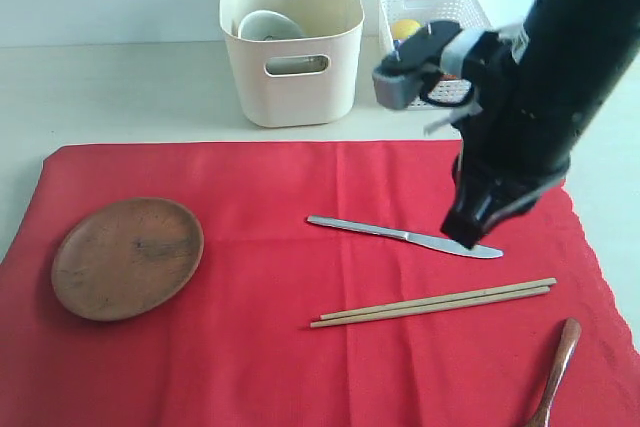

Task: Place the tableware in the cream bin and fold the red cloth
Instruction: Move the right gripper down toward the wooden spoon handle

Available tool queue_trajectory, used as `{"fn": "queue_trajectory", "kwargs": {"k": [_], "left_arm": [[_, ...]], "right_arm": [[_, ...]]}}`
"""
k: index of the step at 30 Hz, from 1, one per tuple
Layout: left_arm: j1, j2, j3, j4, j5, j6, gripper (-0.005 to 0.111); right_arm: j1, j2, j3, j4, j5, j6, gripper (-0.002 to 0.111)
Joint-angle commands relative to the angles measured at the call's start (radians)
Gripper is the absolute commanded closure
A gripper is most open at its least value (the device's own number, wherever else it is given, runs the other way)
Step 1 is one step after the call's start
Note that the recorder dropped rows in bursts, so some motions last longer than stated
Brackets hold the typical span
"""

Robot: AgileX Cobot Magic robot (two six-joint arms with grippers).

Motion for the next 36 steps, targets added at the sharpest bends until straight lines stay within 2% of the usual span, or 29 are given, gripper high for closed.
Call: {"fn": "queue_trajectory", "kwargs": {"k": [1,11,14,18,20,23,25,31,36], "left_arm": [[-0.005,-0.006,0.003,-0.004,0.004,0.000,0.105],[-0.005,-0.006,0.003,-0.004,0.004,0.000,0.105],[-0.005,-0.006,0.003,-0.004,0.004,0.000,0.105],[-0.005,-0.006,0.003,-0.004,0.004,0.000,0.105],[-0.005,-0.006,0.003,-0.004,0.004,0.000,0.105],[-0.005,-0.006,0.003,-0.004,0.004,0.000,0.105],[-0.005,-0.006,0.003,-0.004,0.004,0.000,0.105],[-0.005,-0.006,0.003,-0.004,0.004,0.000,0.105],[-0.005,-0.006,0.003,-0.004,0.004,0.000,0.105]], "right_arm": [[-0.002,-0.067,0.125,0.015,0.038,-0.027,0.108],[-0.002,-0.255,0.364,0.035,0.066,-0.072,0.108],[-0.002,-0.289,0.432,-0.019,0.019,-0.100,0.107],[-0.002,-0.295,0.494,-0.147,-0.088,-0.112,0.091],[-0.002,-0.295,0.502,-0.162,-0.153,-0.145,0.078],[-0.002,-0.293,0.502,-0.162,-0.258,-0.273,0.059],[-0.002,-0.285,0.502,-0.165,-0.302,-0.411,0.052],[-0.002,-0.193,0.502,-0.234,-0.333,-0.665,0.050],[-0.002,-0.103,0.502,-0.238,-0.335,-0.744,0.050]]}}
